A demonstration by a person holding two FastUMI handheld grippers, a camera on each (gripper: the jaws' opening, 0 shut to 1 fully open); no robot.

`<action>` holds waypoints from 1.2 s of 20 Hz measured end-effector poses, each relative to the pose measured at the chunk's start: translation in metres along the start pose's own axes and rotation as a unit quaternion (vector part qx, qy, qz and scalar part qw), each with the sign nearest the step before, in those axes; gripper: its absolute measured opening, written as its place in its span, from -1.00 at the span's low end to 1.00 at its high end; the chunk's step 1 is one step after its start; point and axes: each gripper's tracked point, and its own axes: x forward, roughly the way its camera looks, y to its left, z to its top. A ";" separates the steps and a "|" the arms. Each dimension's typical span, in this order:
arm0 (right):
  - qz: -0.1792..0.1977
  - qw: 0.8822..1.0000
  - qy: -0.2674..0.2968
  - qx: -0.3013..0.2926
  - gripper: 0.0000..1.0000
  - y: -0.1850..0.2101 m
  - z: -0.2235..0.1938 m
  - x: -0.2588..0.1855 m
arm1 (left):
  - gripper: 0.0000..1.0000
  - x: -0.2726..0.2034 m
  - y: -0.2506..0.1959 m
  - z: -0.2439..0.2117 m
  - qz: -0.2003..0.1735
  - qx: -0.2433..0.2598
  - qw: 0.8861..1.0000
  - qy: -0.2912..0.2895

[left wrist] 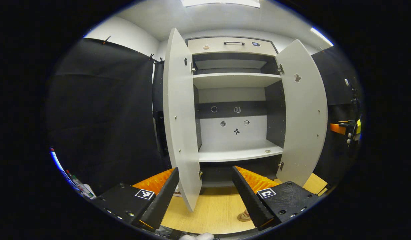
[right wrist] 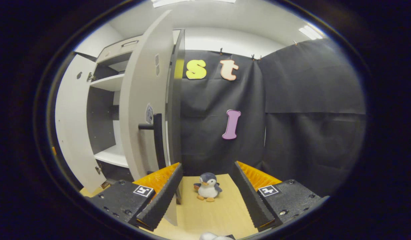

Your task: Grasp the bottle in the cabinet with the left hand and place it on the coaster, then close the right door with the right hand and the left door with the left hand.

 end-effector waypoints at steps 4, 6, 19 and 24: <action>0.034 0.999 0.001 -0.008 0.99 0.016 0.007 0.019 | 0.92 0.001 -0.002 0.009 0.015 -0.002 1.000 -0.006; 0.038 0.999 0.001 -0.010 0.93 0.017 0.008 0.020 | 0.92 0.000 -0.001 0.008 0.019 -0.004 1.000 -0.005; 0.098 0.995 0.012 -0.013 0.92 0.093 0.005 0.008 | 0.92 0.007 0.012 -0.002 0.025 -0.003 1.000 0.001; 0.138 0.990 0.011 -0.007 0.92 0.150 0.002 0.016 | 0.92 0.001 0.026 -0.009 0.038 0.002 0.999 0.010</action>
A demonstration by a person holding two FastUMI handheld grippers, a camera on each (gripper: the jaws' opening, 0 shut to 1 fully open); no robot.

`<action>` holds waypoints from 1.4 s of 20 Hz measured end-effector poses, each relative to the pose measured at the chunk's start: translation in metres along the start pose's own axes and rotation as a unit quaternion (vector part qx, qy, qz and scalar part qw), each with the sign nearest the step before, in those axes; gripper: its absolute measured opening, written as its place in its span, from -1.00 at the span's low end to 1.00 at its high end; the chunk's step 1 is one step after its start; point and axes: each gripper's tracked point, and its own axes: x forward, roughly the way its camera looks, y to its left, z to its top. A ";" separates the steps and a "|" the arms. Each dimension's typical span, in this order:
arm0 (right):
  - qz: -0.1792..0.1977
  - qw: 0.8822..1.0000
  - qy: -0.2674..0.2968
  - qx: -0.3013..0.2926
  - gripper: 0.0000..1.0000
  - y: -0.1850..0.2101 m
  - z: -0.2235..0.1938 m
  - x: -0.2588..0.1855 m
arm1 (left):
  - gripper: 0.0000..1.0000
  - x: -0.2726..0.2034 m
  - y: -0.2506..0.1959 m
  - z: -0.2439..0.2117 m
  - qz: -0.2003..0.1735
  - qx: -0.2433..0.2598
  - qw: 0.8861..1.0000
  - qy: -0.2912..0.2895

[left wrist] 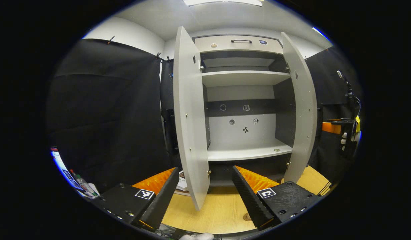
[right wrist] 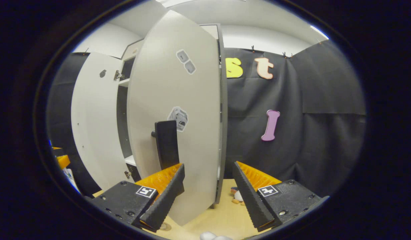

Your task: Grasp the bottle in the cabinet with the left hand and place it on the coaster, then close the right door with the right hand and the left door with the left hand.

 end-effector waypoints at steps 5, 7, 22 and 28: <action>0.011 1.000 -0.022 -0.005 0.89 0.022 0.014 0.007 | 0.92 -0.004 0.015 0.001 0.015 0.005 1.000 0.000; 0.009 1.000 -0.027 -0.002 0.93 0.021 0.019 0.000 | 0.92 -0.002 0.018 0.000 0.015 0.007 1.000 -0.001; -0.004 1.000 -0.018 0.009 0.89 0.046 -0.007 -0.117 | 0.92 0.057 0.121 0.025 0.051 0.004 0.998 -0.027; -0.019 1.000 0.002 0.006 0.93 0.052 -0.030 -0.154 | 0.92 0.107 0.168 0.036 0.076 -0.008 0.996 -0.034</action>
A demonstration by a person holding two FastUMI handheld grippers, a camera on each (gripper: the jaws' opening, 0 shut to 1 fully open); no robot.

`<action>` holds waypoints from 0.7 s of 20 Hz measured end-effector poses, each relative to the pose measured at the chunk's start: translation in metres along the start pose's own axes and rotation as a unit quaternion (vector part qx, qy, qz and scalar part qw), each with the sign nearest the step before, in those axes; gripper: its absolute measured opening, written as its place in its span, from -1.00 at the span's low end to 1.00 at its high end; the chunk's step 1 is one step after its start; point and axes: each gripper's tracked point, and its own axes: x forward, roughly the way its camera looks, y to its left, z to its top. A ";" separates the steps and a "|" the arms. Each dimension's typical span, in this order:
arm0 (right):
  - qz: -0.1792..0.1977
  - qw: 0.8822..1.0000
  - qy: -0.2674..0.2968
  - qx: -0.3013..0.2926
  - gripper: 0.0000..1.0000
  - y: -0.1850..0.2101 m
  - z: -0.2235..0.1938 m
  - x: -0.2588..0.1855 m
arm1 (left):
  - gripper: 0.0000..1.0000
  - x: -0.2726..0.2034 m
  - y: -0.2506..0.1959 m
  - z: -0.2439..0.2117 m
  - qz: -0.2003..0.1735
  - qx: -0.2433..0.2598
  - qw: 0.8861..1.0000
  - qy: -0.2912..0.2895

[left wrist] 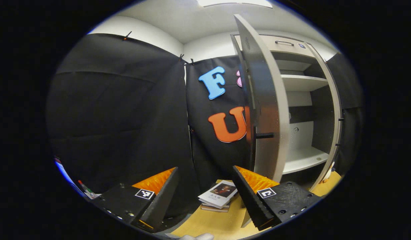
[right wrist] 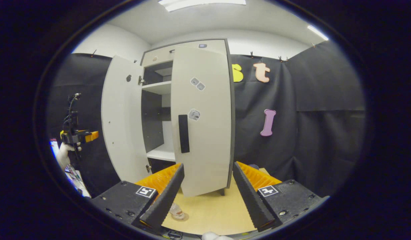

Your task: Grasp the bottle in the cabinet with the left hand and place it on the coaster, then close the right door with the right hand and the left door with the left hand.

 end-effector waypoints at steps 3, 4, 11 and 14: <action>-0.011 1.000 0.009 0.003 0.89 -0.005 -0.005 -0.010 | 0.92 0.022 -0.004 0.000 -0.012 -0.005 1.000 0.002; -0.015 1.000 0.013 0.003 0.89 -0.006 -0.008 -0.011 | 0.92 0.026 -0.005 -0.002 -0.015 -0.003 1.000 0.006; -0.016 1.000 0.024 0.006 0.93 -0.017 -0.010 -0.015 | 0.84 0.028 -0.020 0.001 -0.015 0.004 1.000 -0.005; -0.007 1.000 0.023 0.001 0.93 -0.025 -0.008 -0.017 | 0.82 0.028 -0.023 -0.001 -0.015 -0.012 1.000 0.000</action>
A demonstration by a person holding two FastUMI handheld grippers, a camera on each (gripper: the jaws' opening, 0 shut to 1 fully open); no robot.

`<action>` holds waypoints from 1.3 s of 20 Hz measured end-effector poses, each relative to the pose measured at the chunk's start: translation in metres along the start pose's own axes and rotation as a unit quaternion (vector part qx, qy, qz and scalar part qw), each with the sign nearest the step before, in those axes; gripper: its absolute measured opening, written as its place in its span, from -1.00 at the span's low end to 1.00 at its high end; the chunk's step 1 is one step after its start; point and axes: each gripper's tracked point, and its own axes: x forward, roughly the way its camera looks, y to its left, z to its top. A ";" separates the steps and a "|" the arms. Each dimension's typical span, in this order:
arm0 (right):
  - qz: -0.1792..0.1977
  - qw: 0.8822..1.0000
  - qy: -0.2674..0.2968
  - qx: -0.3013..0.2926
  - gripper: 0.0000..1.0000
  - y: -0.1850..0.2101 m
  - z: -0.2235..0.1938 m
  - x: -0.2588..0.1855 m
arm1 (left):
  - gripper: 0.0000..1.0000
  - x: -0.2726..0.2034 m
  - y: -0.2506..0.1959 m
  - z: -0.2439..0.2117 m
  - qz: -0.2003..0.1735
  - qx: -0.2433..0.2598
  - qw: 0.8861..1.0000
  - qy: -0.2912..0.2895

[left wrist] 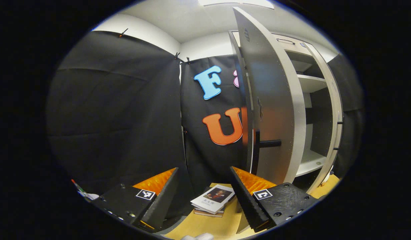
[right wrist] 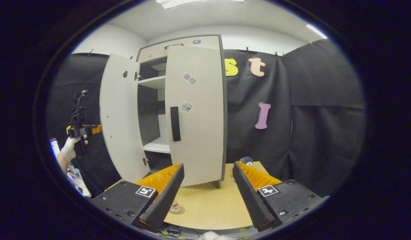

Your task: Grasp the bottle in the cabinet with the left hand and place it on the coaster, then close the right door with the right hand and the left door with the left hand.

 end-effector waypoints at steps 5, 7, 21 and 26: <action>0.012 1.000 -0.009 0.000 0.93 -0.023 0.009 -0.003 | 0.82 -0.005 -0.003 -0.001 0.034 0.002 0.999 0.005; 0.018 1.000 -0.011 -0.001 0.93 -0.032 0.012 -0.002 | 0.81 -0.009 -0.006 0.001 0.046 0.008 0.999 0.006; 0.057 0.998 -0.002 -0.008 0.93 -0.080 0.013 0.012 | 0.89 -0.032 -0.087 0.006 0.023 0.019 1.000 -0.003; 0.063 0.998 0.003 -0.010 0.93 -0.077 0.011 0.012 | 0.81 -0.027 -0.135 0.008 -0.025 0.018 1.000 0.001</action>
